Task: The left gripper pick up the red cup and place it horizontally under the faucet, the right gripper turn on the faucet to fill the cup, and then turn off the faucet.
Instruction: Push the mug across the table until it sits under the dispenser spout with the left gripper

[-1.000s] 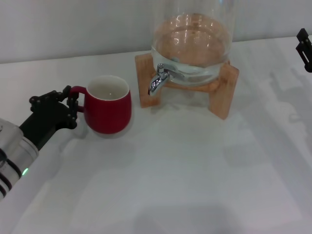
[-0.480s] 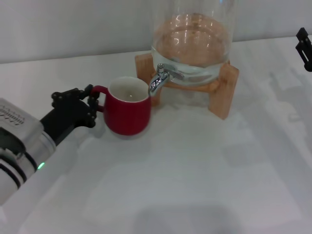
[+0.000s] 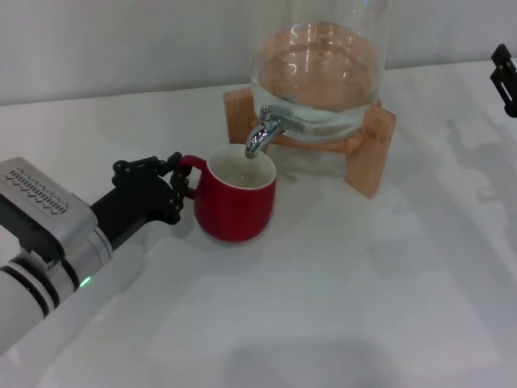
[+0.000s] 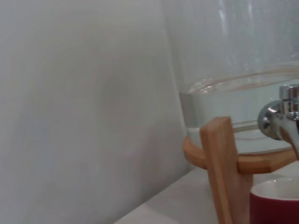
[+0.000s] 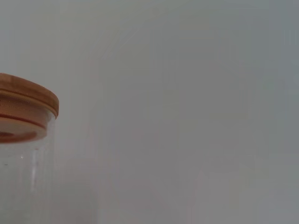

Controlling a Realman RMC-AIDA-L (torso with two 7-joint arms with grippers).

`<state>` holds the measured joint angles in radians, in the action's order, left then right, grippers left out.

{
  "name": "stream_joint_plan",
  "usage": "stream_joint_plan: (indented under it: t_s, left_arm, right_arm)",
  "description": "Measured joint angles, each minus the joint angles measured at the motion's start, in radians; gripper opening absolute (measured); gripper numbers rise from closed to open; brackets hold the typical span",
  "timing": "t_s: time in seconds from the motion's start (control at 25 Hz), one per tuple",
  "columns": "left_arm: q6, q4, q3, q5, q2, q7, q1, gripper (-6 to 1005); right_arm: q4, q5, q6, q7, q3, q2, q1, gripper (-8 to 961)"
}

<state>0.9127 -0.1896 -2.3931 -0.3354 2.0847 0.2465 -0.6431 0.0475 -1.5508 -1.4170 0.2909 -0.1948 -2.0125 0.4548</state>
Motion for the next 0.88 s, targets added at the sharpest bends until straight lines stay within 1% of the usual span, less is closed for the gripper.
stream_joint_plan:
  t_s: [0.72,0.88]
  left_arm:
    - [-0.055,-0.011,0.000,0.045,0.002,0.016,-0.012,115]
    - [-0.086,-0.025,0.000,0.061,0.002,0.016,-0.013,114]
  right_arm:
    - [0.000,-0.001,-0.010,0.002,0.003,0.000,0.001,659]
    - [0.000,-0.002,-0.013,0.002,0.009,0.000,0.001,659]
